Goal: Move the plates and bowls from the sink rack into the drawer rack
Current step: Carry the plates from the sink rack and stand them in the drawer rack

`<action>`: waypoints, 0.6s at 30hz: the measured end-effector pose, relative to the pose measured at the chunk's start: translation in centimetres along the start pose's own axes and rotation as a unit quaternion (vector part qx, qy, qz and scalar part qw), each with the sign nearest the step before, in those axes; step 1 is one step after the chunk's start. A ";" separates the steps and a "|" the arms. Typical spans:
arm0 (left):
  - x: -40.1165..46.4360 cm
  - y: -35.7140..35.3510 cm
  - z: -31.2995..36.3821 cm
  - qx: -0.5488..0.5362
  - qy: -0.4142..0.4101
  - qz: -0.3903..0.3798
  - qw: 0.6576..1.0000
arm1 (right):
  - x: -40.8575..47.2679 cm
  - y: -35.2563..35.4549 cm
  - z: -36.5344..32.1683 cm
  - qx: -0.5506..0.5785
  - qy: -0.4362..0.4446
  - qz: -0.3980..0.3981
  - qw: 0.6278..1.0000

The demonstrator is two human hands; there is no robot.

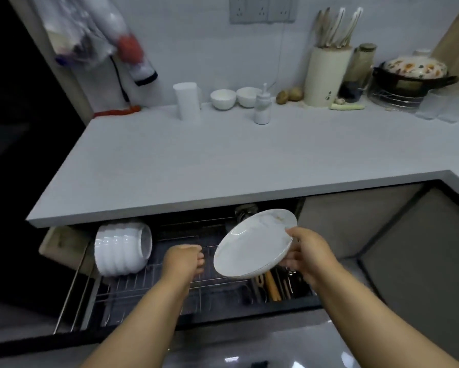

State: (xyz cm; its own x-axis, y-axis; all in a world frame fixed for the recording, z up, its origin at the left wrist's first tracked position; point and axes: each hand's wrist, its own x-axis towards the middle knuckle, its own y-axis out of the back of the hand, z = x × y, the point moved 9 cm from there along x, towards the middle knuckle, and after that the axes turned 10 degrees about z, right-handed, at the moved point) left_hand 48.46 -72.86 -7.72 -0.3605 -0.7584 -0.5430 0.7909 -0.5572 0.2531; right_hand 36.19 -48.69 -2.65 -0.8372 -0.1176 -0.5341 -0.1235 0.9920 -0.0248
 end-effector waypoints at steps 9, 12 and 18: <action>9.3 15.7 -2.3 0.149 -0.081 0.081 0.982 | 0.9 -15.6 6.9 -0.135 -0.039 -0.050 0.989; 10.7 19.2 -2.6 0.265 -0.123 0.106 0.950 | 1.4 -19.6 8.7 -0.169 -0.043 -0.075 0.982; 12.9 21.9 -4.0 0.395 -0.188 0.101 0.894 | 3.4 -26.1 11.7 -0.241 -0.032 -0.095 0.965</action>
State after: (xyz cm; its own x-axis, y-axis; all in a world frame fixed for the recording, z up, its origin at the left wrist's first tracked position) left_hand 63.14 -93.52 -12.40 -0.5080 -0.8476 -0.1534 0.3167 -0.3494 0.8818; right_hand 42.82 -74.50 -13.74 -0.7426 -0.2768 -0.6098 -0.5173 0.8154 0.2599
